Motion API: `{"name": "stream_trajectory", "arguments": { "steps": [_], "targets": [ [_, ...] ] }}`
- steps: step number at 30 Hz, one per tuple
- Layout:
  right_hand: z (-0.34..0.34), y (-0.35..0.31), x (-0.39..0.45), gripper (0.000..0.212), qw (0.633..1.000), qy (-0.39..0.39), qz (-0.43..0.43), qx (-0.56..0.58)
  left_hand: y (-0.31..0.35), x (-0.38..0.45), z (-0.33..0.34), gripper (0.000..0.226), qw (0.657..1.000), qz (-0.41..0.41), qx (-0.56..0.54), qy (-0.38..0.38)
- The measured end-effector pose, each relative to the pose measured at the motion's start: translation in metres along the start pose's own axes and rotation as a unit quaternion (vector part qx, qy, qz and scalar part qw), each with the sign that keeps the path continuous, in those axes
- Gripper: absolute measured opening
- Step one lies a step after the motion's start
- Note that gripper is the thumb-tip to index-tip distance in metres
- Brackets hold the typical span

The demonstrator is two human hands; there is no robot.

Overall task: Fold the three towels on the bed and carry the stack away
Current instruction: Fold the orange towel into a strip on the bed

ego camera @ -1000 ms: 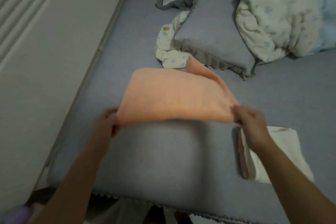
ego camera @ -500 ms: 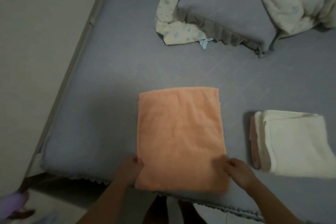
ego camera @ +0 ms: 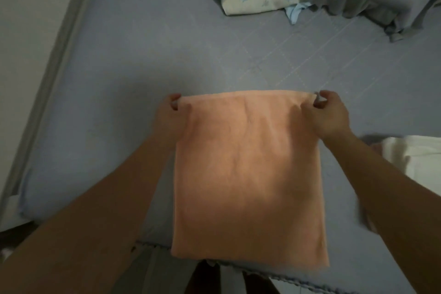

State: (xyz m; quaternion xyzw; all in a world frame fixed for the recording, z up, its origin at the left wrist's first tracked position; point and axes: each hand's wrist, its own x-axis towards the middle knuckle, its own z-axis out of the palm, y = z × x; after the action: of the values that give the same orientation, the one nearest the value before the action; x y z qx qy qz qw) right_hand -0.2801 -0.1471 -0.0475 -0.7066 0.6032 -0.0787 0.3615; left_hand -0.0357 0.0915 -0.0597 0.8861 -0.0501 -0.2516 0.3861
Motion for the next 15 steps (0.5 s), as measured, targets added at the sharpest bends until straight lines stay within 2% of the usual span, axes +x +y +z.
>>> {"name": "stream_trajectory", "arguments": {
  "steps": [2,4,7,9,11,13,15],
  "targets": [
    [-0.005,-0.008,-0.001,0.030,1.000,-0.004,-0.020,-0.003,0.001,-0.009,-0.008,0.039,1.000,-0.003,-0.023,0.007],
    [-0.018,-0.013,-0.016,0.023,0.998,-0.020,-0.027,0.051,-0.001,-0.029,-0.023,0.028,0.997,-0.034,-0.071,-0.017],
    [-0.048,-0.013,-0.057,0.019,0.985,-0.055,-0.020,0.160,-0.009,-0.066,-0.054,0.015,0.972,-0.121,-0.129,-0.154],
    [-0.068,-0.001,-0.080,0.021,0.973,-0.127,-0.008,0.194,-0.018,-0.080,-0.076,0.012,0.946,-0.155,-0.091,-0.270],
    [-0.082,0.012,-0.088,0.021,0.957,-0.212,0.016,0.200,-0.023,-0.078,-0.093,0.007,0.921,-0.168,-0.049,-0.348],
    [-0.080,0.018,-0.084,0.021,0.948,-0.262,0.042,0.175,-0.021,-0.065,-0.101,0.012,0.914,-0.173,-0.044,-0.365],
    [-0.063,0.021,-0.070,0.021,0.959,-0.236,0.066,0.140,-0.017,-0.046,-0.094,0.012,0.932,-0.157,-0.050,-0.322]
  ]
}}
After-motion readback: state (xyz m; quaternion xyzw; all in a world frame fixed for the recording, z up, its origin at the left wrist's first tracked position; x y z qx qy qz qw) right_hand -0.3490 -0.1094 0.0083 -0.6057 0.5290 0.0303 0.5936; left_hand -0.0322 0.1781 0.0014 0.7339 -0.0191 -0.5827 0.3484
